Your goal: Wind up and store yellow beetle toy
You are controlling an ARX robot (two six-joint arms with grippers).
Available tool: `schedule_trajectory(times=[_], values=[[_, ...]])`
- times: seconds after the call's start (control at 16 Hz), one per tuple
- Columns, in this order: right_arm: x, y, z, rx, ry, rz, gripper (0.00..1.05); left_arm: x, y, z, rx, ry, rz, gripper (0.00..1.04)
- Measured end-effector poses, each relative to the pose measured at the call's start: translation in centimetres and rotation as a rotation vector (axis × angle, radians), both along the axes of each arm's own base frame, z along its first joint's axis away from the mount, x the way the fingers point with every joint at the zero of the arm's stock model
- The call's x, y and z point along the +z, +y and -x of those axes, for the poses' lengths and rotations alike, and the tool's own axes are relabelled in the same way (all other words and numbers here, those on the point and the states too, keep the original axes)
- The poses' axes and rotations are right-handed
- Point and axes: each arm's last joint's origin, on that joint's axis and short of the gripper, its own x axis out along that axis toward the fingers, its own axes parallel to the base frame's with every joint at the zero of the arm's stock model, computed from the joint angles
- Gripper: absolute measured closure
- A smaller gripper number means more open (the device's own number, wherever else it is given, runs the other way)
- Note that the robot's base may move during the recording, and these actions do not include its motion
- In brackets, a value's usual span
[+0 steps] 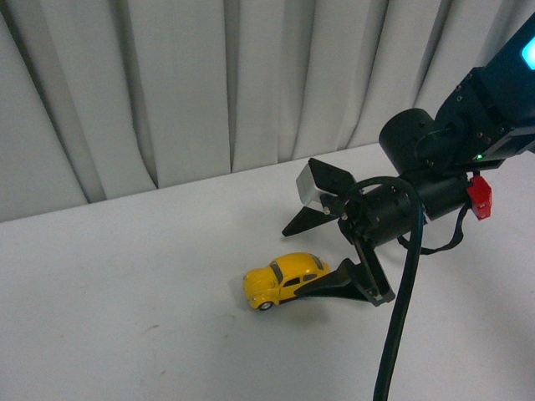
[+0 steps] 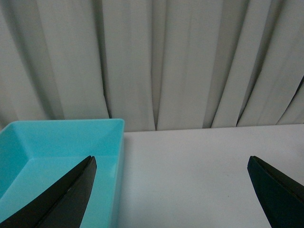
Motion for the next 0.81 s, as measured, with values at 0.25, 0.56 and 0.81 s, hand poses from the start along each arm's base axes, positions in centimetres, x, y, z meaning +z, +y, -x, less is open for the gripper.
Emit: schedule_trajectory(times=[0.25,0.56,0.81], values=[[0.1,0.5,-0.4,0.012,-0.011,0.01,0.07,0.0,0.0,0.0,0.0,0.0,0.0,0.07],[-0.7,1.5,-0.4,0.033,0.014,0.022,0.07,0.0,0.0,0.0,0.0,0.0,0.0,0.07],[-0.8,1.5,-0.4,0.029,0.017,0.029,0.51,0.0,0.0,0.0,0.0,0.0,0.0,0.07]])
